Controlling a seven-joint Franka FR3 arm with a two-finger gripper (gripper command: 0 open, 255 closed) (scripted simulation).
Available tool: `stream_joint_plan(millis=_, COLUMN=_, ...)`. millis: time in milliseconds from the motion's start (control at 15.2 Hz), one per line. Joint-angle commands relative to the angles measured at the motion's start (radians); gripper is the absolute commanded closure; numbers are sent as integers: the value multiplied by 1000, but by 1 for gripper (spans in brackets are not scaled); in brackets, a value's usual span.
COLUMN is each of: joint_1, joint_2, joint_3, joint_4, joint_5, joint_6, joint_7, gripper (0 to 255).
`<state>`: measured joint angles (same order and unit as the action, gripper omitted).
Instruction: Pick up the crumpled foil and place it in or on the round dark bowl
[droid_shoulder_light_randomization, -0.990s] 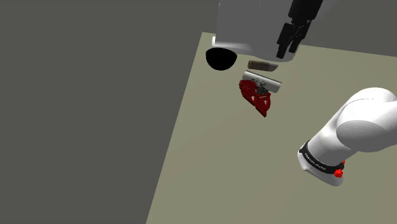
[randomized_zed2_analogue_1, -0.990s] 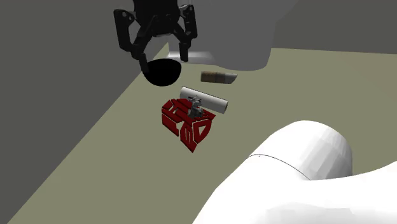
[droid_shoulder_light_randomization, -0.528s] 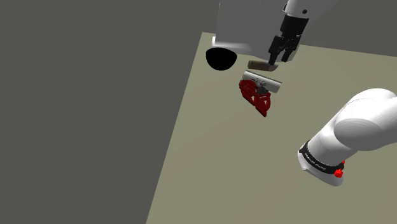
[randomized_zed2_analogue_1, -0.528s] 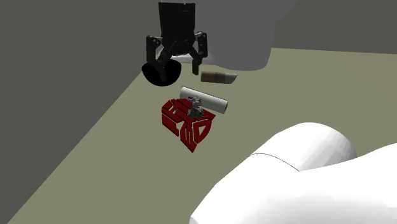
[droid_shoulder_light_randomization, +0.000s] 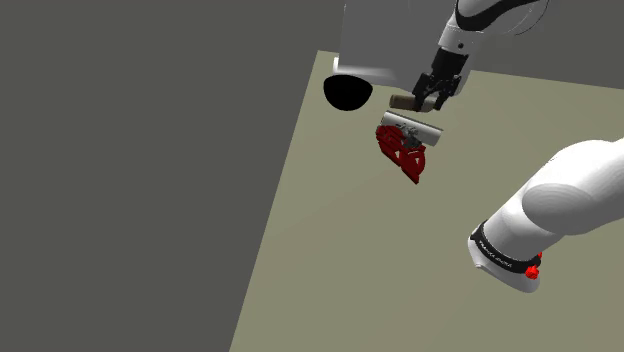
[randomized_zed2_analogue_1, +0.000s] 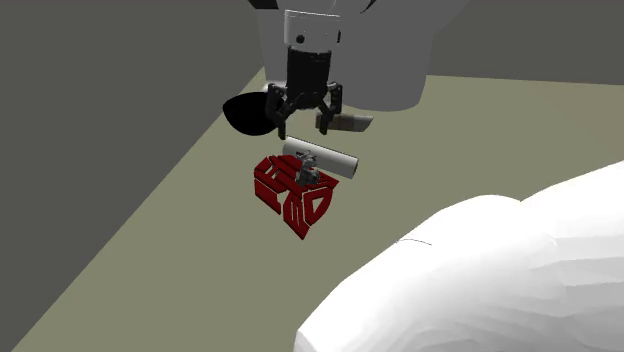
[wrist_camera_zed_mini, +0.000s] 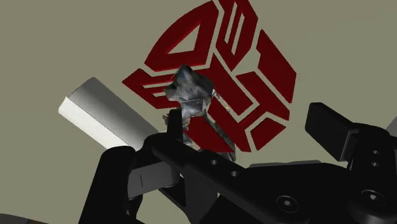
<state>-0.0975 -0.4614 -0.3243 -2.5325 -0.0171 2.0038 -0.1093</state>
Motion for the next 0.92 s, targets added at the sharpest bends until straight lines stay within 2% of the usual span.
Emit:
stream_joint_plan(millis=0, joint_1=-2, joint_2=72, joint_3=-34, joint_4=5, joint_5=23, joint_6=70, joint_7=-20, gripper=0)
stream_joint_plan(millis=330, joint_1=-5, joint_2=254, joint_3=-123, joint_4=39, joint_5=119, joint_6=206, joint_7=-104, gripper=0)
stream_joint_plan(millis=858, joint_1=14, joint_2=332, joint_3=-129, joint_4=-7, joint_5=178, joint_6=321, joint_7=-145, gripper=0)
